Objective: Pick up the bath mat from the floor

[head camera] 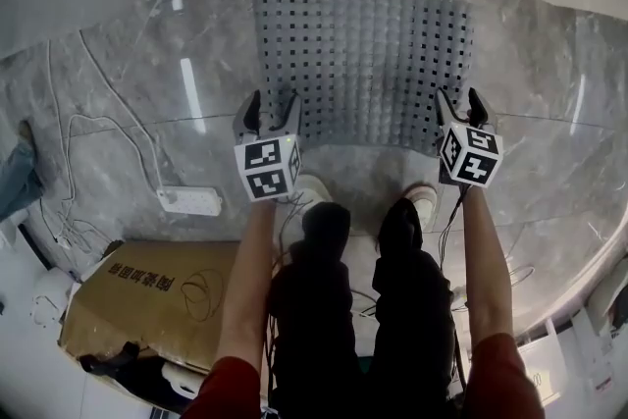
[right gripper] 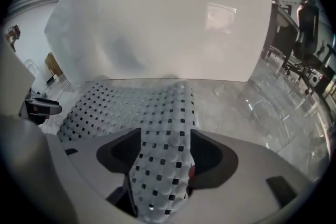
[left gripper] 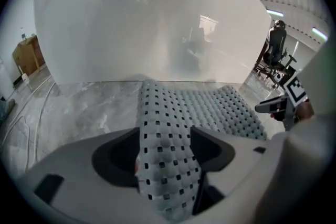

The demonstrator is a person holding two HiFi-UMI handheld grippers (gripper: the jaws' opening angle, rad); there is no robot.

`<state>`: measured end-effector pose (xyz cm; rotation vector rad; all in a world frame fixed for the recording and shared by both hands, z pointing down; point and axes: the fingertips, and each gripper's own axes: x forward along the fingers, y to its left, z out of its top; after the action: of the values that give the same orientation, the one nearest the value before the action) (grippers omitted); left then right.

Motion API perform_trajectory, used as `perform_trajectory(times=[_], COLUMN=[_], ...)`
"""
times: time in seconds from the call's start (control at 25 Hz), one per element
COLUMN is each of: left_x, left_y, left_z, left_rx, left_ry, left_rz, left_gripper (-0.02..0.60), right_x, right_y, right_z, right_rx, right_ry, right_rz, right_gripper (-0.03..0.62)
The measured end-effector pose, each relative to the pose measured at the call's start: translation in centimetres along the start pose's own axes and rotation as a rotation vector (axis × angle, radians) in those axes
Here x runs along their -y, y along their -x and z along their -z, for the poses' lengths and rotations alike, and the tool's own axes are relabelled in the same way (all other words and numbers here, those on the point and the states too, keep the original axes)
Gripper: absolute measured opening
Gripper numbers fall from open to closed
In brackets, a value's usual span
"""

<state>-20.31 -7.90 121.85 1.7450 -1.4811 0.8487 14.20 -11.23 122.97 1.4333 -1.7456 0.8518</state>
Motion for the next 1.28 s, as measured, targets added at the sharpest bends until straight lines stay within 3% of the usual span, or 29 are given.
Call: perform_trajectory(times=[0.36, 0.76, 0.92, 1.28], left_x=[-0.9, -1.2, -1.3, 0.7], left_y=[-4.7, -5.9, -5.7, -4.1], left_z=[3.7, 4.4, 4.3, 3.2], left_rx=[-0.135, -0.176, -0.191, -0.194], left_ry=[0.103, 0.064, 0.051, 0.106], left_rz=[0.045, 0.004, -0.001, 0.048], left_gripper=[0.342, 0.331, 0.280, 0.186], right_x=[1.3, 2.0, 1.3, -0.8], right_y=[-3.7, -5.0, -4.8, -3.0], right_z=[4.0, 4.8, 4.6, 3.3], right_rx=[-0.119, -0.139, -0.138, -0.133], right_ry=[-0.019, -0.011, 0.023, 0.024], right_rz=[-0.011, 0.004, 0.008, -0.019], right_gripper=[0.331, 0.335, 0.286, 0.149])
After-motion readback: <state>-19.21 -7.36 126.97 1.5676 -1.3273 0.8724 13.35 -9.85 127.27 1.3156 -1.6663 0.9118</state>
